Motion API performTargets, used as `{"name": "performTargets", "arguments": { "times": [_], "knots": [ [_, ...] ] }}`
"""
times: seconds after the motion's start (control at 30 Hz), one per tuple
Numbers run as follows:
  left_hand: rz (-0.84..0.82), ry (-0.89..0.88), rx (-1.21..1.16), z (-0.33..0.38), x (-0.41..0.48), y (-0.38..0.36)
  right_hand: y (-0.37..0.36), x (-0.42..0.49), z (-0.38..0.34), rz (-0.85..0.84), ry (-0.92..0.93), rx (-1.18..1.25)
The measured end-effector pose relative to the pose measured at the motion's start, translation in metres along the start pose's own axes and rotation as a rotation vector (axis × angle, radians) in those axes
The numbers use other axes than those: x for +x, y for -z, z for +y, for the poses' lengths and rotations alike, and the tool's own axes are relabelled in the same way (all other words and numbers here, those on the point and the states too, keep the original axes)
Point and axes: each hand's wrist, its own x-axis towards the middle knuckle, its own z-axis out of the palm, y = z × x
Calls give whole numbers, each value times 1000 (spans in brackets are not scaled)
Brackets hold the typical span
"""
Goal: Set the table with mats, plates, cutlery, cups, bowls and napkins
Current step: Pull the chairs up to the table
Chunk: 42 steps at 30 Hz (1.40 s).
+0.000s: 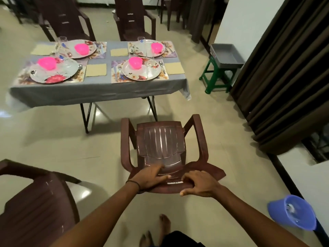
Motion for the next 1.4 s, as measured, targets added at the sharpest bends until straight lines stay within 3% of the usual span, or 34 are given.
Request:
{"name": "performTargets", "arguments": {
  "times": [0.07, 0.23, 0.37, 0.57, 0.8, 1.03, 1.27, 1.4],
  "knots": [
    [-37, -55, 39, 12, -16, -5, -5, -6, 3, 51, 37, -77],
    [42, -126, 490, 10, -42, -31, -25, -10, 7, 198, 58, -239],
    [105, -19, 493, 12, -40, -33, -25, 6, 24, 166, 157, -342],
    [98, 17, 566, 31, -10, -32, -18, 25, 69, 200, 243, -279],
    [148, 91, 591, 44, 34, -18, 27, 49, 74, 167, 121, -359],
    [160, 121, 543, 45, 37, -20, 30, 52, 78, 148, 134, -331],
    [275, 31, 478, 48, 9, -4, 34, 62, 22, 132, 378, -143],
    [462, 51, 340, 27, -36, 9, 26, 82, -48, 226, 510, -39]
  ]
}}
